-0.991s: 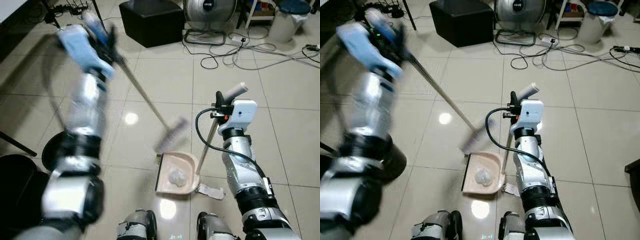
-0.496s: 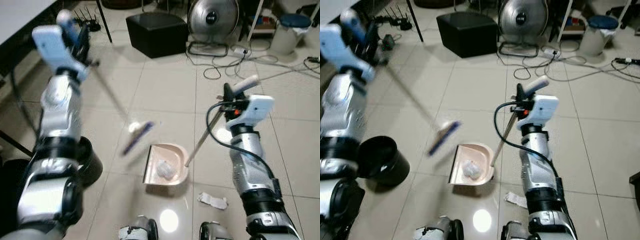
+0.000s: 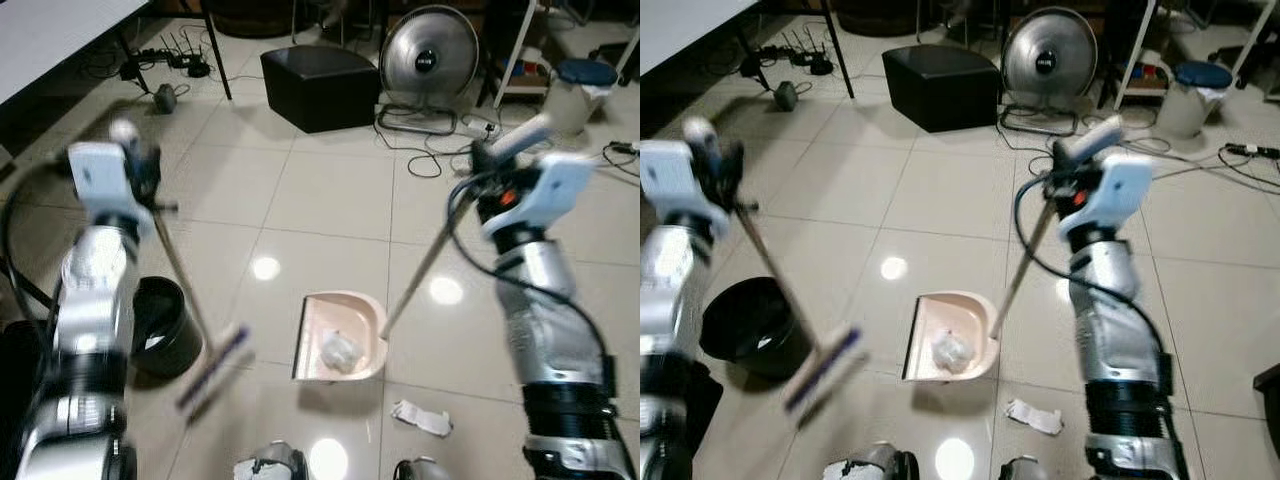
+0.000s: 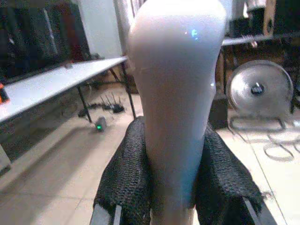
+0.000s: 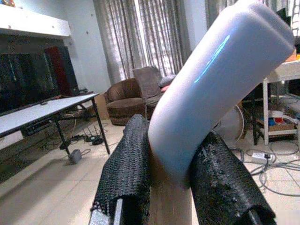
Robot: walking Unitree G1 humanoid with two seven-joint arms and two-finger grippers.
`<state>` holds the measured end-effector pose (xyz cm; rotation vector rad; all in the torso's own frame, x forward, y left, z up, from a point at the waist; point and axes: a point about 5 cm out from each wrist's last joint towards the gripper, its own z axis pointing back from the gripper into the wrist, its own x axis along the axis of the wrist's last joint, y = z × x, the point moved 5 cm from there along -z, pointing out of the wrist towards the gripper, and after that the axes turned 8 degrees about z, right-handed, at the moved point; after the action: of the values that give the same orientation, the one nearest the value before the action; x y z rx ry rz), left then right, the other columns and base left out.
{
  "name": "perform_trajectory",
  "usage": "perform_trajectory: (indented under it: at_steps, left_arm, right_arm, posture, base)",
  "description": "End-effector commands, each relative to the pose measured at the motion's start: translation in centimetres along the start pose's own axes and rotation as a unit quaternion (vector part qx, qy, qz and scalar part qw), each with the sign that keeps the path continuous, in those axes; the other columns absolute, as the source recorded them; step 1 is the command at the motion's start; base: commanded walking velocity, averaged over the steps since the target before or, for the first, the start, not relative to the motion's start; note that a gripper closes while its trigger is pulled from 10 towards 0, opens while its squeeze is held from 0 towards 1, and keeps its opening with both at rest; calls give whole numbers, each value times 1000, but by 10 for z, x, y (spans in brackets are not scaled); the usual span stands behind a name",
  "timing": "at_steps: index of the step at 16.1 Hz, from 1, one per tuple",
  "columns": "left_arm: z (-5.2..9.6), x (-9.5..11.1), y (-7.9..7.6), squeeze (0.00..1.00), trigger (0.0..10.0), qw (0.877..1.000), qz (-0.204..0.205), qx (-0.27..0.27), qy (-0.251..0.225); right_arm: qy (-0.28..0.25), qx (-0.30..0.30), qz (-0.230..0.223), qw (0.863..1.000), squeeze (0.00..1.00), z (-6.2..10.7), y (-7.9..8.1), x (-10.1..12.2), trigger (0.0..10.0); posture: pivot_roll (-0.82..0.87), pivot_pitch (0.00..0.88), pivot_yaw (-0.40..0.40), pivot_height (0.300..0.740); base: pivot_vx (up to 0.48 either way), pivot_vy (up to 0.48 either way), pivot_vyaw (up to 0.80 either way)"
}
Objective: Sweep floor
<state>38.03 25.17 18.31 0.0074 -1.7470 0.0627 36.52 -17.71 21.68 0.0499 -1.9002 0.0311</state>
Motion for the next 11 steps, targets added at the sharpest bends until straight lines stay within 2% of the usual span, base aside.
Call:
perform_trajectory:
  at_steps: [1, 2, 3, 5, 7, 8, 11]
  left_arm:
    - [-1, 15, -9, 0, 10000, 1000, -7, -17, -21]
    - [11, 3, -11, 0, 10000, 1000, 2, -13, -9]
    - [16, -1, -11, 0, 10000, 1000, 5, -11, -5]
    - [38, -16, -21, 0, 10000, 999, 24, -16, 23]
    - [45, -19, -25, 0, 10000, 999, 31, -17, 32]
    - [52, -23, -28, 0, 10000, 999, 29, -20, 39]
    - [58, -27, -30, 0, 10000, 998, 25, -23, 47]
  right_arm:
    - [-23, 3, -18, 1000, 0, -1, 3, 18, 10000]
    - [-24, 2, -24, 999, 0, -2, 4, 27, 10000]
    - [-24, 1, -27, 999, 0, -2, 4, 30, 10000]
    - [-25, 1, -52, 998, 0, -4, 7, 47, 10000]
    - [-21, 0, -56, 998, 0, -5, 7, 50, 10000]
    - [-17, 0, -58, 998, 0, -7, 8, 54, 10000]
    - [-17, 3, -59, 998, 0, -8, 10, 59, 10000]
  posture:
    - [4, 0, 87, 740]
    - [1, 0, 87, 740]
    - [-2, 0, 83, 740]
    - [-5, 0, 80, 740]
    - [-8, 0, 81, 740]
    - [-5, 0, 75, 740]
    - [-2, 0, 72, 740]
  base:
    - [0, 0, 0]
    - [0, 0, 0]
    - [0, 0, 0]
    - [0, 0, 0]
    - [0, 0, 0]
    - [0, 0, 644]
    - [0, 0, 800]
